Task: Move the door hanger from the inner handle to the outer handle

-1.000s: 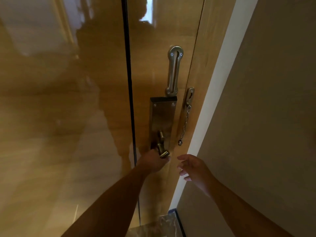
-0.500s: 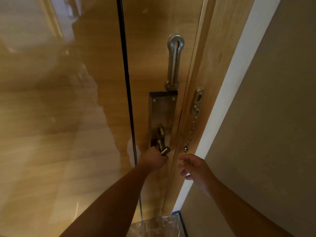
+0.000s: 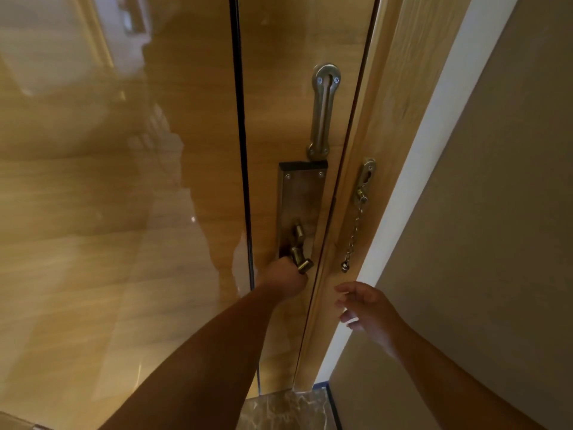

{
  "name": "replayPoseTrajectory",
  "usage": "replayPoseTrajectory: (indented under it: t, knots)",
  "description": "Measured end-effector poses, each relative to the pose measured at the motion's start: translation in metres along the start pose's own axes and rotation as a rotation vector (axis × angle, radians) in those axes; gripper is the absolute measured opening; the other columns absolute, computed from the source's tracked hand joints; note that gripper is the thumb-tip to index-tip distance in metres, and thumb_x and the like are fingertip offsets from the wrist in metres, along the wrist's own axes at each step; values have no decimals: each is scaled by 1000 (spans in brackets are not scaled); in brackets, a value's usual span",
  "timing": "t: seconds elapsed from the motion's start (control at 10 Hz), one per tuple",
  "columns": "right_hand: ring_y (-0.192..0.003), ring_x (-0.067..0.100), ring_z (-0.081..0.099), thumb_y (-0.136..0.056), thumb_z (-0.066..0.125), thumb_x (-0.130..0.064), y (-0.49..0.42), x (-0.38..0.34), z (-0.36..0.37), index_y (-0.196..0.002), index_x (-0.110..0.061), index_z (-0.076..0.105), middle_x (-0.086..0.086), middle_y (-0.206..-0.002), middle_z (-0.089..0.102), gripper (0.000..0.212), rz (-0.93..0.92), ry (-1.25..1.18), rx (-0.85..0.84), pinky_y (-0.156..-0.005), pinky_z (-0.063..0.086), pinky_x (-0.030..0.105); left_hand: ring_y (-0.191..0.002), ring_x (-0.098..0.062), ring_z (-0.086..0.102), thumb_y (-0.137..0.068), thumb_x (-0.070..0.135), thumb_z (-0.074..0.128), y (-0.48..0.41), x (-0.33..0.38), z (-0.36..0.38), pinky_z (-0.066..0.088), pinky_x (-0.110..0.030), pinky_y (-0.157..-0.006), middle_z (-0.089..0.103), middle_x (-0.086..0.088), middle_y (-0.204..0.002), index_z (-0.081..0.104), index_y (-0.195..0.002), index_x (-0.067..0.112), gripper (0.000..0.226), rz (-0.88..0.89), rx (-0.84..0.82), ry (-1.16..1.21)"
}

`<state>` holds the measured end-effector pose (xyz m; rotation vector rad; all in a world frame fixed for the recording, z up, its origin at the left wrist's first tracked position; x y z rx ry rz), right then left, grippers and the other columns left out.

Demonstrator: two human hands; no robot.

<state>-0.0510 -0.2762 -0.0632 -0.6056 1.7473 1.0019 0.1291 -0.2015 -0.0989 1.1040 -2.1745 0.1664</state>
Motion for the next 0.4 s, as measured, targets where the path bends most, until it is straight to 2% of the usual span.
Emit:
replayPoseTrajectory:
  t: [0.1, 0.2, 0.3, 0.4]
  knots:
    - [-67, 18, 59, -90, 51, -8, 11, -9, -2, -109, -15, 61, 8, -88, 65, 23, -4, 3, 13, -61, 52, 27, -60, -12, 49, -79, 24, 58, 13, 10, -23, 38, -27, -51, 52, 2, -69, 48, -68, 24, 15, 27, -3, -213]
    - [-64, 17, 57, -88, 53, -9, 21, -20, 9, -112, -16, 59, 7, -87, 63, 25, -6, -6, 11, -60, 54, 30, -62, -15, 51, -77, 27, 60, 30, 23, -51, 46, -34, -60, 53, 2, -70, 59, -87, 19, 13, 165, 29, -491]
    - [-70, 18, 57, -88, 53, -14, 32, -23, 23, -116, -18, 57, 10, -94, 61, 28, -19, 32, 52, -62, 46, 27, -80, -22, 58, -72, 33, 55, 59, 10, -70, 48, -46, -79, 61, 0, -85, 58, -97, 25, 27, 138, 15, -568]
    - [-67, 14, 55, -87, 56, -18, 48, -26, 39, -119, -20, 53, 6, -87, 59, 32, -77, 57, 72, -55, 44, 25, -108, -32, 54, -75, 30, 58, 79, -15, -87, 43, -51, -91, 61, -8, -113, 48, -124, 28, 50, 149, 28, -627]
Point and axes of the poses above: each hand's wrist, its own y-axis away from the middle knuckle, its own z-axis out of the palm, x = y × z, the point moved 6 cm from there along -y, towards the middle knuckle
